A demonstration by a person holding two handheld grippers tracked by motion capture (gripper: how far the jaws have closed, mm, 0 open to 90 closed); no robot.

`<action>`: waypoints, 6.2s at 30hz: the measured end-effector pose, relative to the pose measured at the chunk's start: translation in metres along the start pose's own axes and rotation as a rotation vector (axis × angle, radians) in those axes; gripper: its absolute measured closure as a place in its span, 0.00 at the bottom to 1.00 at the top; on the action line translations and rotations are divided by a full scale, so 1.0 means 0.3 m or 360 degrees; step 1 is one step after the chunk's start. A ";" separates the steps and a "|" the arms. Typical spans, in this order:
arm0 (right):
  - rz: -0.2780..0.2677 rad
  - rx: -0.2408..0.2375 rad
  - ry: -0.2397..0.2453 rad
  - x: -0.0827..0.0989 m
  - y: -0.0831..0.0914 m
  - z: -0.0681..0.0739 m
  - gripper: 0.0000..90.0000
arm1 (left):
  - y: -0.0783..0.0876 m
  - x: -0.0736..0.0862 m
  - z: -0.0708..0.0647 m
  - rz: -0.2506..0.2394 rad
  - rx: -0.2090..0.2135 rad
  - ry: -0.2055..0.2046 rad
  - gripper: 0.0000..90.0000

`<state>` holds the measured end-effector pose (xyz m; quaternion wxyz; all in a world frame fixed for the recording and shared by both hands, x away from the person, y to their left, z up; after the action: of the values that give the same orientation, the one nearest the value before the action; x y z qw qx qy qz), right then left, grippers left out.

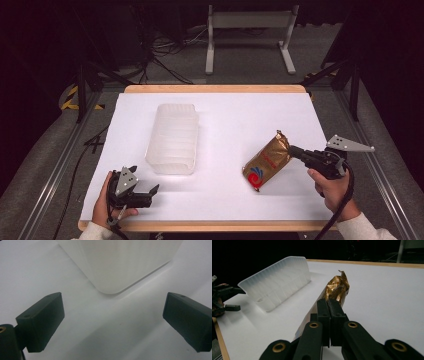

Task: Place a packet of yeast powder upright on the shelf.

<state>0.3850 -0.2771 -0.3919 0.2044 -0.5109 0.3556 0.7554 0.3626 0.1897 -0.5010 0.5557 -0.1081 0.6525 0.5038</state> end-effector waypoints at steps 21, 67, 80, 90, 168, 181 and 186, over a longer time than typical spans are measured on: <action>0.0066 -0.0165 0.0473 -0.196 -0.101 0.199 0.99 | -0.002 0.007 0.004 0.0009 0.0011 0.0029 0.05; -0.0122 -0.0595 0.0691 -0.502 -0.476 0.503 0.99 | 0.018 0.001 0.002 -0.0040 0.0018 0.0016 0.05; -0.0074 -0.0696 0.0669 -0.477 -0.593 0.580 0.99 | 0.020 0.002 0.001 -0.0050 0.0027 0.0021 0.05; -0.0061 -0.0723 0.0654 -0.460 -0.644 0.607 0.99 | 0.021 0.004 0.001 -0.0051 0.0030 0.0025 0.05; 0.0124 -0.0640 0.0665 -0.235 -0.727 0.551 0.98 | 0.024 0.002 -0.003 -0.0050 0.0033 0.0016 0.05; 0.0137 -0.0531 0.0751 -0.260 -0.697 0.537 0.90 | 0.024 0.003 -0.002 -0.0047 0.0029 0.0014 0.05; 0.0141 -0.0506 0.0759 -0.270 -0.683 0.532 0.86 | 0.023 0.001 -0.004 -0.0047 0.0028 0.0015 0.05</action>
<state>0.4546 -0.0178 -0.3491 -0.0008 -0.6838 0.2927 0.6684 0.3569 0.1923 -0.4977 0.5608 -0.1152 0.6578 0.4893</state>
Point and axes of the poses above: each handheld gripper's, and its own axes: y roughly backward along the jaws, x roughly out of its underside, z roughly to its left, the point moved 8 cm from there along -y, roughly forward along the jaws, and after that the axes turned 2 degrees about -z, right-handed, at the moved point
